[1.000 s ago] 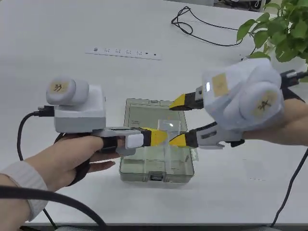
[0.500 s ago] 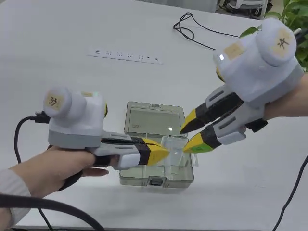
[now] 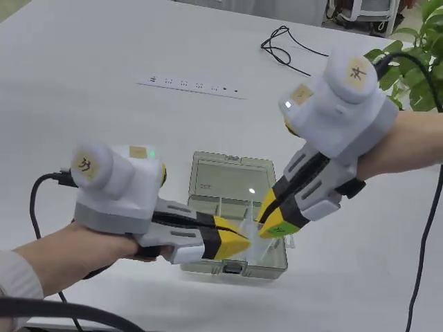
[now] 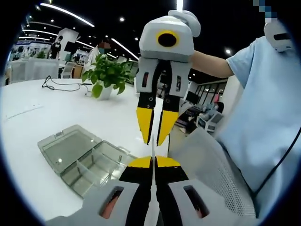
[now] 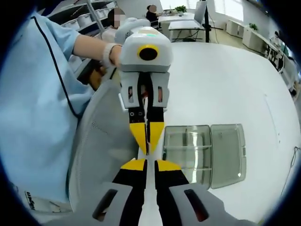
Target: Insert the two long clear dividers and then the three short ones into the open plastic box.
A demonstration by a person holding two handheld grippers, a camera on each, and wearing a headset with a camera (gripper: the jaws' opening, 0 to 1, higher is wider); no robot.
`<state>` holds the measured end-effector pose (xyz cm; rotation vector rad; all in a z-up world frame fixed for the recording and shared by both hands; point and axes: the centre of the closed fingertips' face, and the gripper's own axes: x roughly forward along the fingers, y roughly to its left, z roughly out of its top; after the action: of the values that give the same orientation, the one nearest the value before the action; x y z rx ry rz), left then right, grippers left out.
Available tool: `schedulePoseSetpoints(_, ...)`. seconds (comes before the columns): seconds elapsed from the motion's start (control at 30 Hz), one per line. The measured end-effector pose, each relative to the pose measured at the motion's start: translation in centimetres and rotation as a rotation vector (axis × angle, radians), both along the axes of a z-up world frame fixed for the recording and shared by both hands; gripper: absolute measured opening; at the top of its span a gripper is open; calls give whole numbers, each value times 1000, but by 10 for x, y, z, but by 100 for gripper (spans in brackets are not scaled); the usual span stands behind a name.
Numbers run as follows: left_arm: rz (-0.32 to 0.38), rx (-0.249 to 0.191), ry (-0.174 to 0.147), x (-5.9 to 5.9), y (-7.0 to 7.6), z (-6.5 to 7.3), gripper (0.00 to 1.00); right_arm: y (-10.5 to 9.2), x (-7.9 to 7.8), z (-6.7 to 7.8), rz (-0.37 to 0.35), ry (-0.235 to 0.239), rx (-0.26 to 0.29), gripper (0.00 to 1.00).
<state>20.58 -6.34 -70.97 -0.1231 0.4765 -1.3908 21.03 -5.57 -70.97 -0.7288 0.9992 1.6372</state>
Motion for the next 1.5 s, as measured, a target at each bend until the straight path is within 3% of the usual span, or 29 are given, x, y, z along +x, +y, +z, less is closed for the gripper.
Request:
schedulePoseSetpoints(0.17,12,-33,-22,4,-2,4,0,0,-5,-5,31,8,-25,6)
schedulePoseSetpoints(0.5,-13,-32,-69,3,-4,4,0,-4,-8,-2,41,43,-50,2)
schedulePoseSetpoints(0.63,-3,-36,-86,6,-5,5,0,-4,-5,-1,40,38,-55,2)
schedulePoseSetpoints(0.7,26,-49,-90,10,-2,6,0,-3,2,0,29,32,-44,2)
schedulePoseSetpoints(0.77,34,-66,-81,10,-2,9,0,-2,2,3,10,60,-43,2)
schedulePoseSetpoints(0.9,57,-70,-92,12,-1,11,0,0,4,3,24,35,-39,2)
schedulePoseSetpoints(1.07,69,-78,-89,11,0,11,0,3,3,1,36,42,-61,2)
schedulePoseSetpoints(1.27,65,-59,-85,10,3,7,0,6,-1,-2,47,46,-85,2)
schedulePoseSetpoints(1.37,87,-44,-99,14,8,5,0,8,3,-4,40,37,-90,2)
schedulePoseSetpoints(1.5,113,-26,-105,17,16,2,10,7,8,-7,30,19,-104,2)
